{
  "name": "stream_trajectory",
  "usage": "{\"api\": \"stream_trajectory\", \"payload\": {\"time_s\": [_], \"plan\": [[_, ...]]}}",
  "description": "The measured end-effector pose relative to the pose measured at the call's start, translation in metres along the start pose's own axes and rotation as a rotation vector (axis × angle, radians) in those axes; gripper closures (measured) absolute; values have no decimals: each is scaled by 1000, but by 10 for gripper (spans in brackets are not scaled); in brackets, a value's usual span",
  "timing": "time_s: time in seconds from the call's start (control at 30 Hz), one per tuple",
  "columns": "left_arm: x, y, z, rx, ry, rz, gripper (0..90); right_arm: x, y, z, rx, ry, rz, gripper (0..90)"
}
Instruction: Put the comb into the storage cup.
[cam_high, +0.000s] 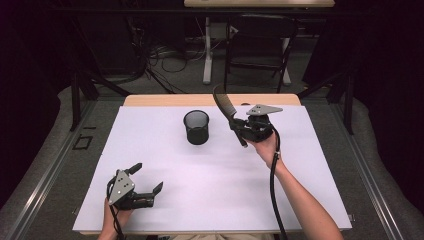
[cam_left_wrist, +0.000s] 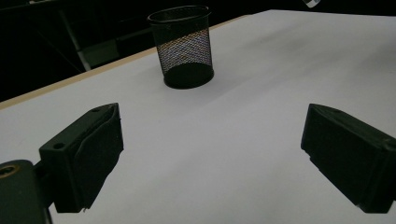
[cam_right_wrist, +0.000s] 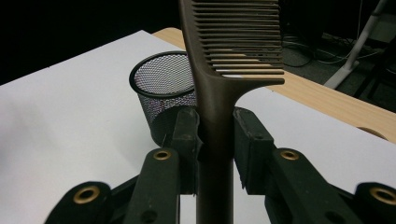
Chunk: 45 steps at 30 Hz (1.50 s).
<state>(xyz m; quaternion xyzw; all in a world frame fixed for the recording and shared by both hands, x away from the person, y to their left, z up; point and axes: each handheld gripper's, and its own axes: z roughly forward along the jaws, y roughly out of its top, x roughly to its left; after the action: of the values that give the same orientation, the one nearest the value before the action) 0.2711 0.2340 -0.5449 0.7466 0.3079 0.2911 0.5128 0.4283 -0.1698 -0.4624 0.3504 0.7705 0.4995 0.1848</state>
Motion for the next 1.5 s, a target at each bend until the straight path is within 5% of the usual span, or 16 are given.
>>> {"api": "stream_trajectory", "payload": {"time_s": [1.5], "plan": [[0,0,1,3,-6,-1,59,8,13,20,-63,-3,5,725]]}}
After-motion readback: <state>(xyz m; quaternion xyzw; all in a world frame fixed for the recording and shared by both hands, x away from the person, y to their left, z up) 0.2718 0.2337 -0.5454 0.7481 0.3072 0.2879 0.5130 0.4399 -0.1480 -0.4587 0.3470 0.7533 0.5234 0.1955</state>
